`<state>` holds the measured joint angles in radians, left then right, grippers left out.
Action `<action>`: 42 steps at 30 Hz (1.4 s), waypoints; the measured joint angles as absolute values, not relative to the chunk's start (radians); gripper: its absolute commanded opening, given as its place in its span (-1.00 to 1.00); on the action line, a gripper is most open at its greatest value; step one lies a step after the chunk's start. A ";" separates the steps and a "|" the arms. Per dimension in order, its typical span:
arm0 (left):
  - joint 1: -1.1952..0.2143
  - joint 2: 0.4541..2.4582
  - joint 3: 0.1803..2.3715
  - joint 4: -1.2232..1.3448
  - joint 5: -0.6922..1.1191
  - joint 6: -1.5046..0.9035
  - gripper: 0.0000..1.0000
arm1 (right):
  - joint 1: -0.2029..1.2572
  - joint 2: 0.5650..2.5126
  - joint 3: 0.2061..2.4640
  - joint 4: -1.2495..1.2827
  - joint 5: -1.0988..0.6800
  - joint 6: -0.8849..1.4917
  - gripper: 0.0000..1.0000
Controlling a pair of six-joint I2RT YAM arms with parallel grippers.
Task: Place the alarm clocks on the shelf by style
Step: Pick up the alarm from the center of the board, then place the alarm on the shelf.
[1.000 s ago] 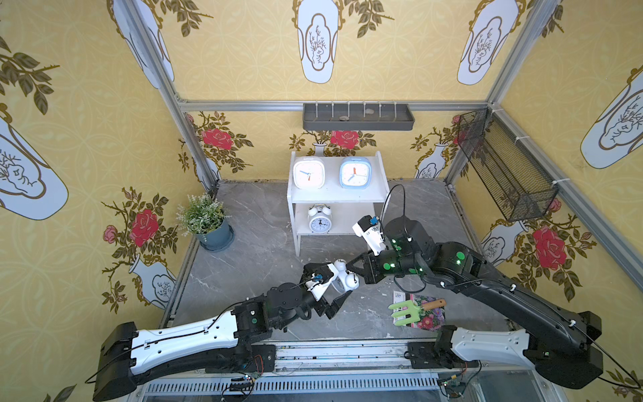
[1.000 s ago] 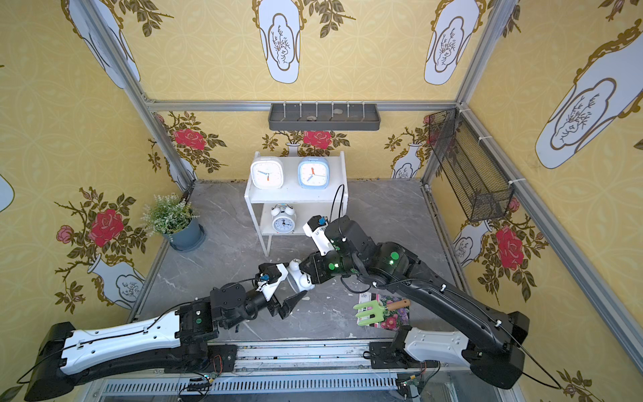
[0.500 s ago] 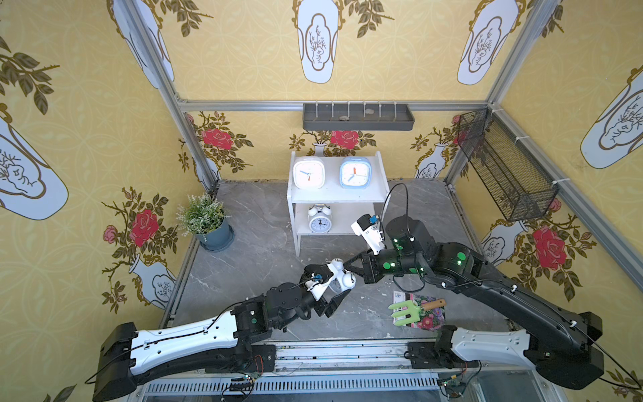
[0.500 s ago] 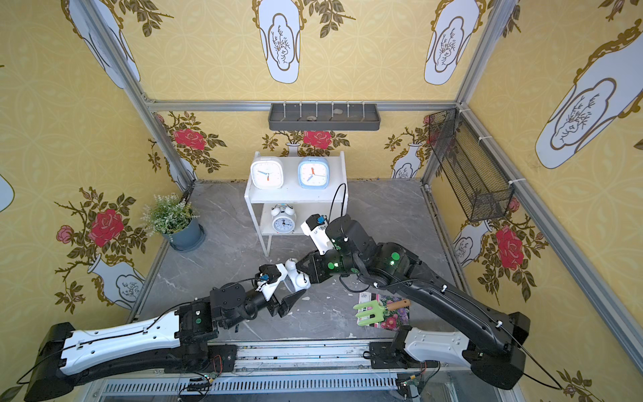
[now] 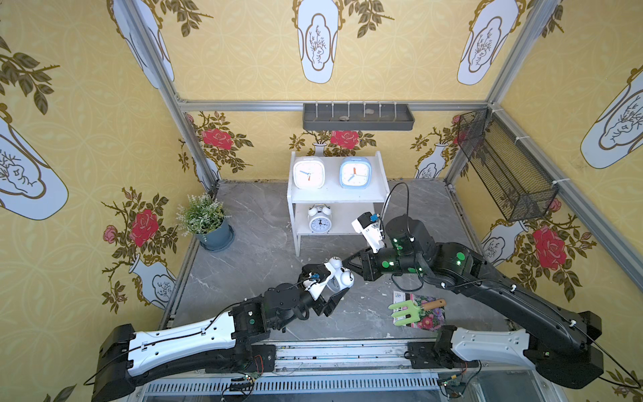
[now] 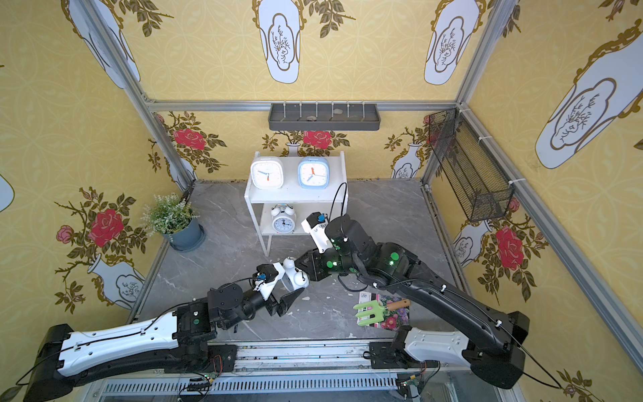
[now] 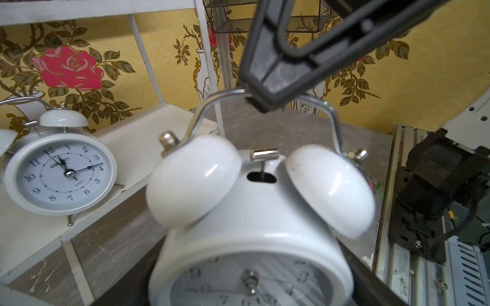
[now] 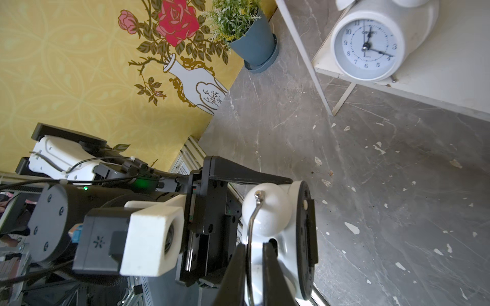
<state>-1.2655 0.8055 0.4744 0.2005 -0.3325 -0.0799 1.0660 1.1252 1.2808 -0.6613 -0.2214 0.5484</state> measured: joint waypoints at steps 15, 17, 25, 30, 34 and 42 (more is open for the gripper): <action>-1.265 0.984 0.551 0.236 -0.587 -0.265 0.50 | 1.058 0.981 1.301 -0.986 0.458 0.739 -0.13; -1.264 1.044 0.583 0.242 -0.631 -0.294 0.50 | 1.044 0.972 1.285 -1.031 0.506 0.772 -0.17; -1.240 1.332 0.791 0.290 -0.754 -0.349 0.54 | 1.008 0.893 1.210 -1.104 0.560 0.862 -0.29; -1.182 1.446 0.905 0.270 -0.786 -0.433 0.55 | 1.007 0.812 1.191 -1.102 0.561 0.865 -0.34; -1.159 1.503 0.916 0.289 -0.790 -0.456 0.56 | 1.007 0.723 1.157 -1.089 0.551 0.834 -0.36; -1.112 1.551 0.942 0.379 -0.755 -0.458 0.57 | 1.007 0.698 1.156 -1.068 0.542 0.789 -0.38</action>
<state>-1.1122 1.5505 0.9421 0.3786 -0.7551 -0.4583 1.0073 0.6979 1.1561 -1.0676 0.5423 0.7891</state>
